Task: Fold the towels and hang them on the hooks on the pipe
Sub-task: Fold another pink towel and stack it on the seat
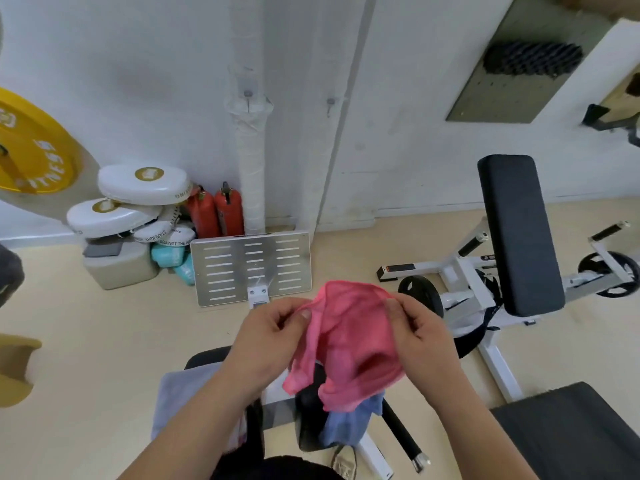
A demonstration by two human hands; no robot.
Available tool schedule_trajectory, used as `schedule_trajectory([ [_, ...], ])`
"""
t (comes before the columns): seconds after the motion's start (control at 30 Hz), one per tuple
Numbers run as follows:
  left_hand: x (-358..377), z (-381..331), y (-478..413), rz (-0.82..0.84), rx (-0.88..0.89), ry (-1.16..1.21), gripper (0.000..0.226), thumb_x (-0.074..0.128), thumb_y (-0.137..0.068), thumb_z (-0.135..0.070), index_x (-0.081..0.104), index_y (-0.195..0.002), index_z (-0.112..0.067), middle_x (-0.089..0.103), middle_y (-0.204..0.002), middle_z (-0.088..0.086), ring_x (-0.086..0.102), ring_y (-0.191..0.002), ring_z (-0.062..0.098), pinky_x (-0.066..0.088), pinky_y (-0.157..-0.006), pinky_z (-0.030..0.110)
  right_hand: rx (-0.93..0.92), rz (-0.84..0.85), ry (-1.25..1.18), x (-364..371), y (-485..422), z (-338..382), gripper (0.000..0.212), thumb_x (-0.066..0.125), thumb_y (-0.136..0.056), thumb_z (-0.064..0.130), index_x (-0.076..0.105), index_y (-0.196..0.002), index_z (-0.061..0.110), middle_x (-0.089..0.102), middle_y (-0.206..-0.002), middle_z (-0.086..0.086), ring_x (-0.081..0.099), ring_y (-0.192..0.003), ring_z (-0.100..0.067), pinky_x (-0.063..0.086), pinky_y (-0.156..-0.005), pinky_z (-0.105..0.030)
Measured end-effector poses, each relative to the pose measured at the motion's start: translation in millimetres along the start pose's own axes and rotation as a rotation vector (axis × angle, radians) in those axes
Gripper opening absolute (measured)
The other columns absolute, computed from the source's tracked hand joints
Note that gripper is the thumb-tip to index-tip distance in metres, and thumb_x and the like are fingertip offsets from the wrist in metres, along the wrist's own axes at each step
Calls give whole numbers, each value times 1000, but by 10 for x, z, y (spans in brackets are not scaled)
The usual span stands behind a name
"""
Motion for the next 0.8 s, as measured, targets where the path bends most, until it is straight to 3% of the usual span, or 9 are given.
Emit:
schedule_trajectory([
  [0.07,-203,60,-22,-130,3,-71,16,69,-97,-23,82,-89,-27,80,-79,-2,75,-82,24,60,-79,38,54,-93,32,-129,-7,-172,22,54,-105,26,76,-111,29,73,-101,18,61,-99,8,49,-91,-21],
  [0.13,-311,83,-29,-187,20,-158,16,76,-90,-34,81,-78,-25,76,-72,2,72,-76,26,58,-75,43,109,-135,70,-190,23,-284,22,54,-105,29,76,-110,31,71,-106,16,60,-102,6,49,-95,-29],
  [0.2,-272,46,-20,-128,46,-186,19,74,-91,-37,79,-77,-26,75,-73,-1,70,-75,19,57,-73,41,141,-152,56,-163,75,-327,21,54,-105,30,75,-103,30,73,-97,13,63,-95,0,50,-88,-30],
  [0.3,13,-41,79,105,155,-280,23,59,-101,-35,73,-84,-28,65,-76,-9,61,-75,7,47,-71,24,97,-158,44,-80,172,-247,19,55,-104,25,74,-98,28,73,-86,11,64,-85,-3,48,-76,-22],
  [0.4,313,-121,207,270,323,-386,20,53,-105,-20,72,-104,-27,56,-88,-9,57,-86,6,42,-77,16,25,-41,23,35,273,-104,22,58,-103,18,76,-105,31,73,-86,21,65,-84,3,47,-71,-10],
  [0.5,438,-283,318,148,466,-402,23,66,-98,-14,76,-102,-34,61,-88,-14,63,-84,6,47,-75,13,0,120,-52,73,361,-20,26,61,-102,17,78,-112,35,77,-94,18,70,-90,1,51,-77,-11],
  [0.57,484,-347,342,46,450,-365,30,72,-91,-11,75,-107,-36,69,-89,-16,67,-87,7,50,-78,14,-15,211,-65,31,402,9,25,62,-102,17,79,-110,33,78,-96,18,71,-91,3,52,-77,-11],
  [0.67,719,-352,339,94,389,-394,49,66,-92,-13,61,-131,-44,66,-89,-21,64,-91,0,48,-82,12,-50,353,-43,-144,395,25,22,62,-102,22,78,-112,33,77,-101,23,69,-99,6,51,-84,-9],
  [0.8,1048,-489,384,-21,474,-479,25,62,-92,-27,74,-112,-37,62,-91,-20,61,-91,0,44,-80,9,-108,395,-11,-508,283,-110,21,63,-101,21,79,-105,34,77,-97,24,68,-97,7,48,-83,-7],
])
Point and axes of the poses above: each hand's wrist, its own y-axis away from the middle knuckle, its own x-axis out of the palm, z = x × y, the point moved 6 cm from there along -y, towards the middle knuckle
